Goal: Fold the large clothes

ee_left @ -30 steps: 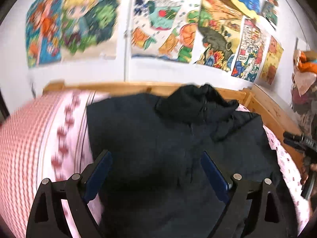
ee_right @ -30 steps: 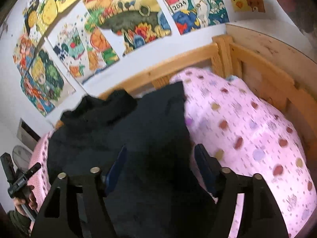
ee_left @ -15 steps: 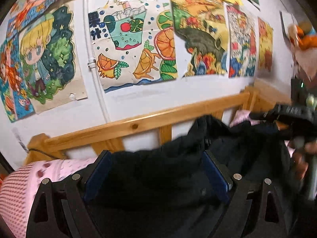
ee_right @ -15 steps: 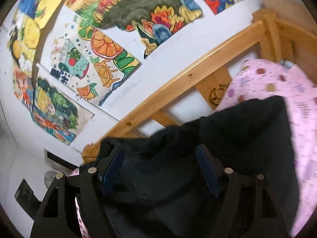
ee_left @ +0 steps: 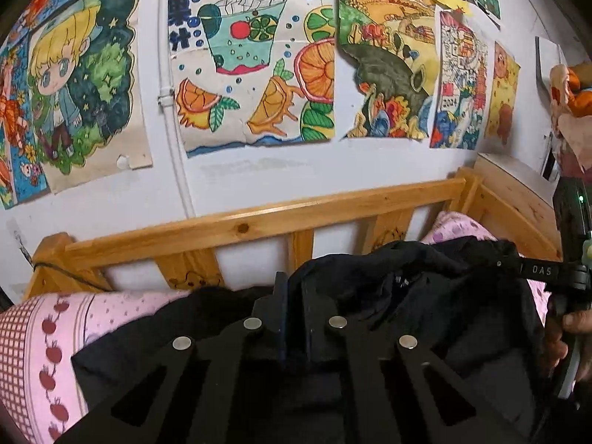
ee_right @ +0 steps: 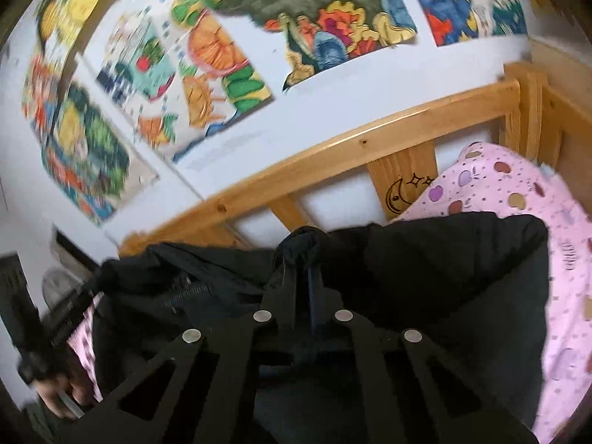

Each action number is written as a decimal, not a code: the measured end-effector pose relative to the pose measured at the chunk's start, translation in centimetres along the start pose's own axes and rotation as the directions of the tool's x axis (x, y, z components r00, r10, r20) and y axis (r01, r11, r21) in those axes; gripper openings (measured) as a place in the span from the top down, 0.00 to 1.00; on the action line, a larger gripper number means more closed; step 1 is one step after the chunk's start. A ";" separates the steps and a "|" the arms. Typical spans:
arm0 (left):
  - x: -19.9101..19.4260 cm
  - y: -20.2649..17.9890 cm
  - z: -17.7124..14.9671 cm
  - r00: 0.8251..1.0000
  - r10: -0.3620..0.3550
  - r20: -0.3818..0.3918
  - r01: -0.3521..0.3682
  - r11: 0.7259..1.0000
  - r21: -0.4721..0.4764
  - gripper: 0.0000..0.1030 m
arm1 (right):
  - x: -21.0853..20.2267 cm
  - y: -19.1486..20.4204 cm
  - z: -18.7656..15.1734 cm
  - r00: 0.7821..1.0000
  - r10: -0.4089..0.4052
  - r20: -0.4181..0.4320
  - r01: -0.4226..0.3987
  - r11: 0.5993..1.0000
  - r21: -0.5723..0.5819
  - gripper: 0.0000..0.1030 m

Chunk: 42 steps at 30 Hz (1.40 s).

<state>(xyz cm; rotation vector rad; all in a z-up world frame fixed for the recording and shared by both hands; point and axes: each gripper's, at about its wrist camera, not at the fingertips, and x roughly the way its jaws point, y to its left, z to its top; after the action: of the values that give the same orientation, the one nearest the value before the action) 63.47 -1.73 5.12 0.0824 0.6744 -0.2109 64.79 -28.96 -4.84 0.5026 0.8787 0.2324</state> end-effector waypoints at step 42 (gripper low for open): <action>5.1 -3.5 -4.5 0.955 -0.212 -0.206 0.226 0.973 0.046 0.67 | 2.4 4.6 -2.4 0.981 0.024 -0.191 -0.080 0.954 -0.289 0.72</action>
<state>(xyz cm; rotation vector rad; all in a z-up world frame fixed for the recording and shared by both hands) 63.84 -5.32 -1.64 0.0958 0.8773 -0.4448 64.48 -23.28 -5.39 0.2264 0.9926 0.4582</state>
